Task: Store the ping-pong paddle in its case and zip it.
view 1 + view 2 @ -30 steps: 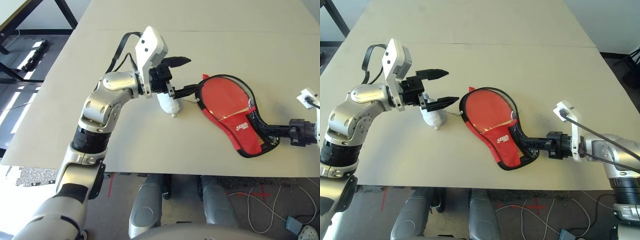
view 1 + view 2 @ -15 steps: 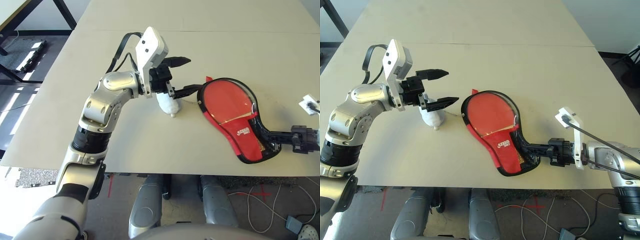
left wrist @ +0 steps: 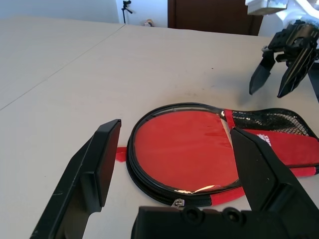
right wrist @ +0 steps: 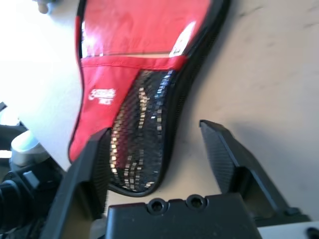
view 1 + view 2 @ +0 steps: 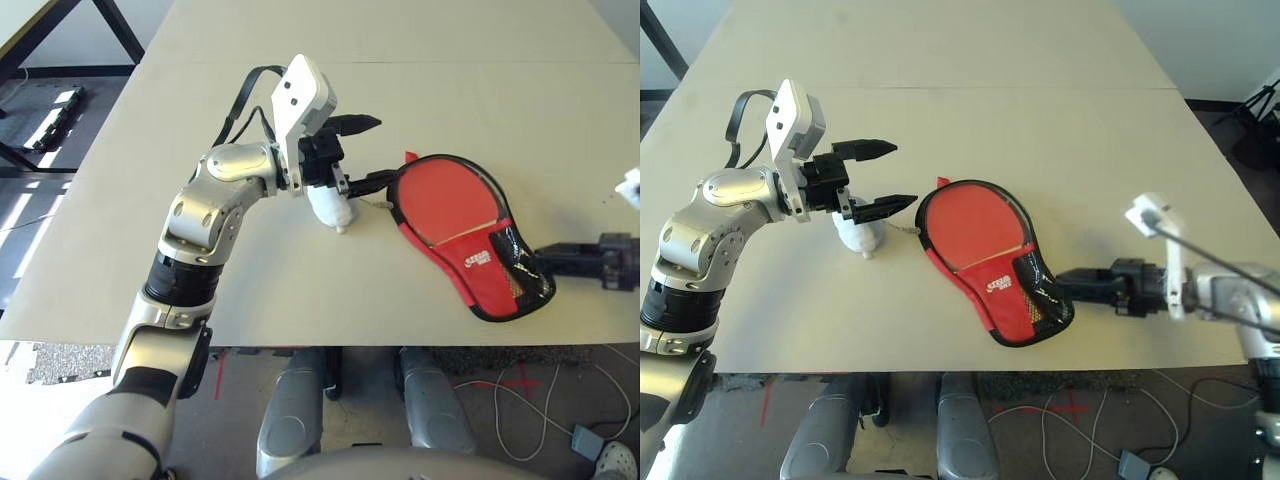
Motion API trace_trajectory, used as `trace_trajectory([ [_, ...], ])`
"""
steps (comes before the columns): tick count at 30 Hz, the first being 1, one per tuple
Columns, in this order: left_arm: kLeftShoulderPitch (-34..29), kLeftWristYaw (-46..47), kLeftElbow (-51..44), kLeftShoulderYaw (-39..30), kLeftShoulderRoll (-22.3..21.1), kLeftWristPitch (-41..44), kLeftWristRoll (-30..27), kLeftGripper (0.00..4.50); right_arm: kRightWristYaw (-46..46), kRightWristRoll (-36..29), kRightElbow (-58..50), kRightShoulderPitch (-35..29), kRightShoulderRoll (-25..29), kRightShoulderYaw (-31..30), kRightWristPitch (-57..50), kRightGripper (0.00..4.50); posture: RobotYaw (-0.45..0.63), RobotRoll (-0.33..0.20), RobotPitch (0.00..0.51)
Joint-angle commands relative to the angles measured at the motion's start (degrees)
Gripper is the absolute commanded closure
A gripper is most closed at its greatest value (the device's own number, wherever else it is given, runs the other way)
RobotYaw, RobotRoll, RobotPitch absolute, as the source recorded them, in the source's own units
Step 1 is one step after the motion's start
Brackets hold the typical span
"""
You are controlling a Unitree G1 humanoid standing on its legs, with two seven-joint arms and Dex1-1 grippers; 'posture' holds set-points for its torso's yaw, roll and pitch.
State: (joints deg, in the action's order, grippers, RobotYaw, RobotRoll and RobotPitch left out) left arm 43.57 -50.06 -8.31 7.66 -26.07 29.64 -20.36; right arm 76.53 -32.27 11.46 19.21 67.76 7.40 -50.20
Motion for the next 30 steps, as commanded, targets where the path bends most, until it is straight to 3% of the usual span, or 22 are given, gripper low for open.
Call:
trace_trajectory([
  [1, -0.4, -0.3, -0.8, 0.6, -0.5, 0.4, 0.2, 0.00, 1.0, 2.8, 5.0, 3.0, 0.0, -1.6, 3.0, 0.03, -0.03, 0.000, 0.255],
  [9, 0.6, 0.0, -0.9, 0.4, -2.7, 3.6, 0.2, 0.00, -5.5, 7.1, 12.4, 12.8, -10.6, 0.4, 19.9, 0.03, -0.04, 0.000, 0.257],
  [17, 0.9, 0.6, -1.6, -0.3, -4.6, 6.1, 0.0, 0.00, -10.0, 8.0, 5.4, 16.0, -21.1, -1.9, 26.4, 0.03, -0.03, 0.000, 0.257],
  [23, 0.2, 1.0, -2.6, -0.4, -5.2, 7.1, -0.2, 0.00, -9.4, 9.5, -0.3, 15.3, -25.0, -6.0, 26.8, 0.03, -0.02, 0.000, 0.256],
  [30, -0.1, 1.7, -3.2, -0.3, -5.7, 8.4, 0.0, 0.00, -8.2, 12.1, -1.2, 14.1, -25.6, -9.7, 28.1, 0.03, -0.01, 0.000, 0.260],
])
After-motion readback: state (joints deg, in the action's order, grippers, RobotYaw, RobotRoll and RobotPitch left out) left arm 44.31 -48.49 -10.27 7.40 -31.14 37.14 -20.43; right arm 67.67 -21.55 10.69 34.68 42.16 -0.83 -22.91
